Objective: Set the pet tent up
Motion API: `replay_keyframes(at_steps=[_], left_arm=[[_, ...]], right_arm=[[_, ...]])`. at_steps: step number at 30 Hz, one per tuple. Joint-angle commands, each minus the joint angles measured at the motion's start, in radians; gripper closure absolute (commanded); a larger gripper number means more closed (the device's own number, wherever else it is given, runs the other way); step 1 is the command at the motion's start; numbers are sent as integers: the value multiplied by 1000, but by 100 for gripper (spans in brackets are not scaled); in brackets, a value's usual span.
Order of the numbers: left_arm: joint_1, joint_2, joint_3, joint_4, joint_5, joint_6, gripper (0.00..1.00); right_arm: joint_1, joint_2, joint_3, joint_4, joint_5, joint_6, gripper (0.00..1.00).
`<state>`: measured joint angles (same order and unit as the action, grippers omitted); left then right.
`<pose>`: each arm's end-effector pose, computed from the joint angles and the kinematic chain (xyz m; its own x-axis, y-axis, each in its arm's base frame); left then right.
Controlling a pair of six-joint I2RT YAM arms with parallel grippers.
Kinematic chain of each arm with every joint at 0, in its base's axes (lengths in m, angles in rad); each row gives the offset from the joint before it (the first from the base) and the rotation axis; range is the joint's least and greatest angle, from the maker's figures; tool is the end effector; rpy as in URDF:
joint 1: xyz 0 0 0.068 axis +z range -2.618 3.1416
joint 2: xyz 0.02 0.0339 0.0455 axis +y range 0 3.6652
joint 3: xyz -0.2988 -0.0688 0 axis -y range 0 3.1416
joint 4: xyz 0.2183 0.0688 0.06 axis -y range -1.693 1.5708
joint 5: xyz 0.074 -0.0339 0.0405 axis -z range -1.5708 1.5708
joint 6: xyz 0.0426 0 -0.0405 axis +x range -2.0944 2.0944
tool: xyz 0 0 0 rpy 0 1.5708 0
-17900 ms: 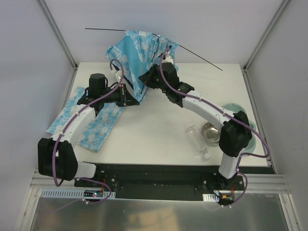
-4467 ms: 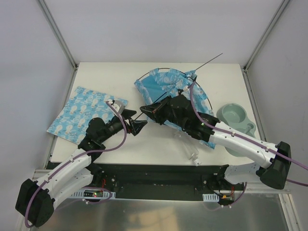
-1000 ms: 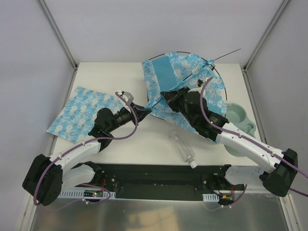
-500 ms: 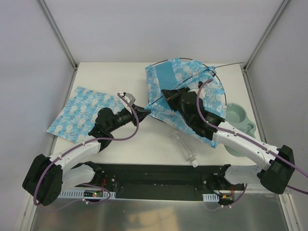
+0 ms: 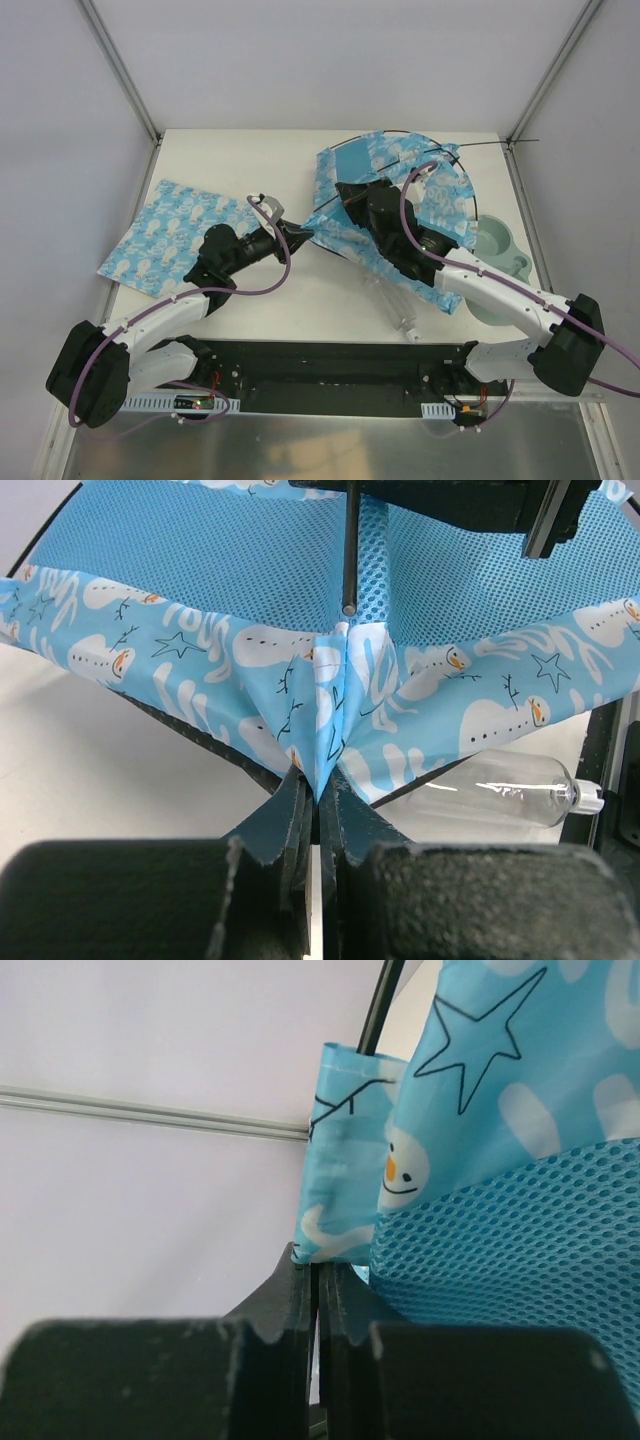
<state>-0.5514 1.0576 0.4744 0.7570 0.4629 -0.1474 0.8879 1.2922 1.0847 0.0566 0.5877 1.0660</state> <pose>0.1595 -0.1204 0.3231 0.0218 -0.1677 -0.9856 0.8559 0.5127 -0.0683 0.1900 0.1961 0.3981 -0.3082 0.7755 -0.5511 -0.0619 0.5617 0.8250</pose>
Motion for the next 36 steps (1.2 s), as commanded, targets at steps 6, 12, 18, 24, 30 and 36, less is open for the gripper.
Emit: replay_keyframes(at_steps=[6,12,18,24,30,36], left_arm=[[-5,-45,-7,22,-7,43,100],[-5,-42,-7,21,-7,48,100],[-5,-39,-11,21,-3,49,100],[-5,-50,-17,15,-4,55,100],[-5,-57,-17,7,-9,65,100],[-5,-67,-17,-4,-9,74,100]], right_arm=[[-23,13,27,-9,159,-90,100],[-24,33,38,-20,166,-104,100],[-24,33,35,-31,169,-83,100],[-33,12,26,19,141,-60,100],[-38,25,27,-15,161,-8,100],[-40,36,41,-49,178,2,100]])
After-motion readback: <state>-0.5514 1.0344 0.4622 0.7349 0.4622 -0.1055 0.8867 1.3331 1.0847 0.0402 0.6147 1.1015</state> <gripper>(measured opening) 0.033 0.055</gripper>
